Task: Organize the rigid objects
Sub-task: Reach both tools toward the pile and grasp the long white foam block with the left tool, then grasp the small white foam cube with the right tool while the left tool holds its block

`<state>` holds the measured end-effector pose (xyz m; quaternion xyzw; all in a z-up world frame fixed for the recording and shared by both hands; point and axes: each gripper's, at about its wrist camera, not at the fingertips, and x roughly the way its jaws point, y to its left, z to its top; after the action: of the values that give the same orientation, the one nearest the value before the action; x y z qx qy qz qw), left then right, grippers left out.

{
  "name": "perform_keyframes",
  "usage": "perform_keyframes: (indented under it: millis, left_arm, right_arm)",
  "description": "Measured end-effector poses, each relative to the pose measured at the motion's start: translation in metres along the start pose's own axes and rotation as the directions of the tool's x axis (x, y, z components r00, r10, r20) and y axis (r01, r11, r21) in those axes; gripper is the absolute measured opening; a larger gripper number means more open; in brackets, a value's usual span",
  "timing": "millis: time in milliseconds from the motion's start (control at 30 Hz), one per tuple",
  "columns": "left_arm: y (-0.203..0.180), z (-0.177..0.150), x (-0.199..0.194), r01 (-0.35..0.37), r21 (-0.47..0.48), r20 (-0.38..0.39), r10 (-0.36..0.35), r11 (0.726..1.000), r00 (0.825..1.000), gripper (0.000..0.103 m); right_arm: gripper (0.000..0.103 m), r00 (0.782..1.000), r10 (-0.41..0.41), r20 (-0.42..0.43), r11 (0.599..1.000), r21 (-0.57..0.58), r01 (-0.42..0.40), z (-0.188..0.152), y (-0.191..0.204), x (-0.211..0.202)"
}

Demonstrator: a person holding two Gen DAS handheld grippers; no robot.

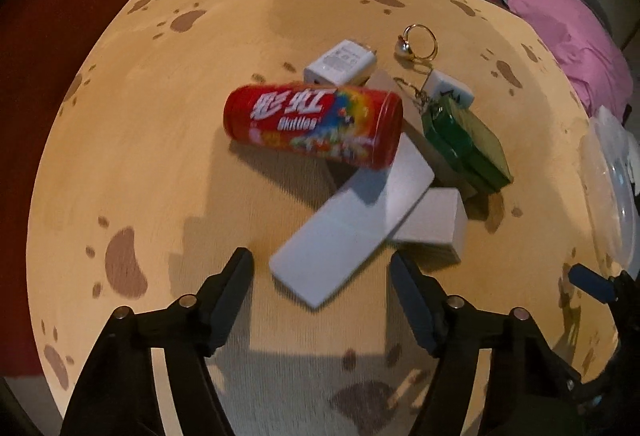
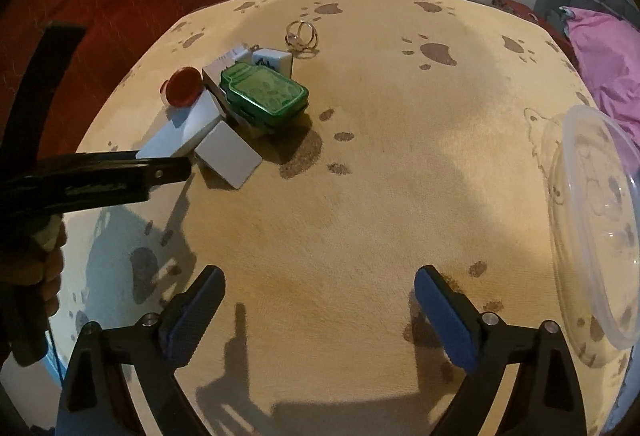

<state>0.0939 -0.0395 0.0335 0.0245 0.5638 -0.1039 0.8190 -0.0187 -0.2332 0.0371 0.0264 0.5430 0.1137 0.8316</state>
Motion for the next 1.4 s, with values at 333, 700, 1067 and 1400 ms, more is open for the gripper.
perform_keyframes:
  millis: [333,700,1067,1400]
  left_arm:
    - [0.001,-0.029,-0.004,0.017,0.043,0.047,-0.019,0.999,0.999,0.045]
    - [0.030,-0.059,-0.034,0.066,-0.052,0.063,-0.063,0.996,0.996,0.034]
    - [0.045,-0.076,-0.043,0.072,-0.078,0.050,-0.068,0.994,0.996,0.031]
    - [0.046,-0.084,-0.046,0.104,-0.087,0.026,-0.102,0.991,0.994,0.030]
  right_arm:
    - [0.088,0.999,0.049,0.009,0.998,-0.045,-0.049,0.010,0.015,0.006]
    - [0.070,0.993,0.111,0.031,0.984,-0.145,-0.105,0.037,0.045,0.022]
    - [0.058,0.994,0.109,0.015,0.975,-0.196,-0.104,0.057,0.064,0.047]
    - [0.046,0.995,0.096,0.026,0.964,-0.253,-0.086,0.065,0.073,0.056]
